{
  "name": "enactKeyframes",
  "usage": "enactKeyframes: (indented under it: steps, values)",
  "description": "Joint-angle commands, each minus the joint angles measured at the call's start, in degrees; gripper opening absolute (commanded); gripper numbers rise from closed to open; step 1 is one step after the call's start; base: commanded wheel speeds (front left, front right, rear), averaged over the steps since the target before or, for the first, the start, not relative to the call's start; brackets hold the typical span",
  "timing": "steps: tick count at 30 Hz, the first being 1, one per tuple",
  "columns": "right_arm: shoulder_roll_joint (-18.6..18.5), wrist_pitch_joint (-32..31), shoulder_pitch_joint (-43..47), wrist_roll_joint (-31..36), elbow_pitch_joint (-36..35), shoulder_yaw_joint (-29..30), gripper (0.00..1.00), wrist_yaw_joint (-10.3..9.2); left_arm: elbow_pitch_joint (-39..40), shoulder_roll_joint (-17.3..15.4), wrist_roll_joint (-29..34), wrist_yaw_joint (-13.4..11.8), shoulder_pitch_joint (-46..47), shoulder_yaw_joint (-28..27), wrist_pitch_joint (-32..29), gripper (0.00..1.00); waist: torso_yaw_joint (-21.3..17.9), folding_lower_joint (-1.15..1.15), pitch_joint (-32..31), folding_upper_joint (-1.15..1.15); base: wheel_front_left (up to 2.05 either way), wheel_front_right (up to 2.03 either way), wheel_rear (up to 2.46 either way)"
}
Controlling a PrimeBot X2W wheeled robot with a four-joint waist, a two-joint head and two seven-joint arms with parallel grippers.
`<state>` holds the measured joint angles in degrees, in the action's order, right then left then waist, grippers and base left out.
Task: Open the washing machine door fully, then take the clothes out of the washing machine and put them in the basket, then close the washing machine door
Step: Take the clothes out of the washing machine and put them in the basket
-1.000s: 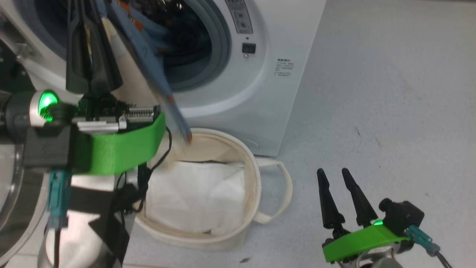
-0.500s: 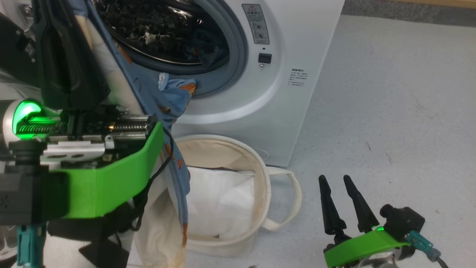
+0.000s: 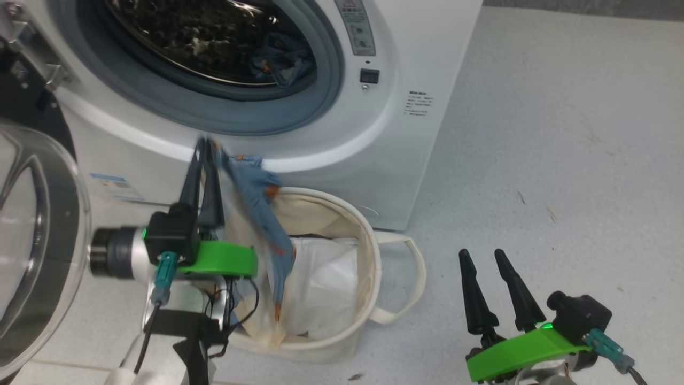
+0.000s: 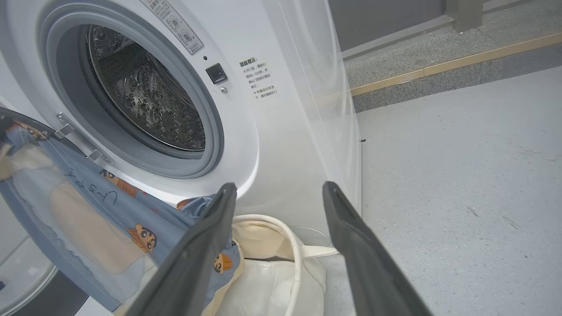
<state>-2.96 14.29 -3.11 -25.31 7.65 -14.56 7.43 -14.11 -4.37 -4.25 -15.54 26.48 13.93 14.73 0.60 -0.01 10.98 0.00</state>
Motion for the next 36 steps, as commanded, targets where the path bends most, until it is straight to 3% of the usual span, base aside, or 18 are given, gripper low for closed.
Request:
enactKeyframes:
  steps: [1,17,29,34,35,36]
  values:
    - [0.08,0.71,-1.47,-0.09,-1.76,-1.25,1.0,0.06,-1.99,-0.5,-0.76,0.42,2.91,-2.06,0.27,0.0,-0.7,0.01,0.74,0.0,0.0,0.0,0.0]
    - [0.08,0.71,-5.3,0.55,-3.67,-0.93,1.0,0.06,-27.92,0.8,-0.06,4.06,9.44,-0.97,0.27,0.0,-4.53,0.01,10.45,0.0,0.0,0.0,0.0]
    - [0.08,0.71,-9.51,0.3,-5.15,-1.32,1.0,0.06,-42.47,1.17,0.02,5.67,16.38,0.32,0.27,0.0,-8.09,0.01,18.8,0.0,0.0,0.0,0.0]
    - [0.08,0.71,-10.49,0.19,-5.36,-1.18,1.0,0.06,-44.15,1.22,0.79,5.7,17.41,1.29,0.27,0.0,-8.22,0.01,20.04,0.0,0.0,0.0,0.0]
    - [0.08,0.71,-10.62,0.28,-5.34,-1.24,1.0,0.06,-44.18,1.23,0.81,5.68,17.46,1.38,0.27,0.8,-8.14,0.01,20.08,0.0,0.0,0.0,0.0]
    - [0.08,0.71,-10.73,0.39,-5.3,-1.27,1.0,0.06,-44.04,1.25,0.76,5.58,17.46,1.39,0.27,1.0,-8.0,0.01,20.05,0.0,0.0,0.0,0.0]
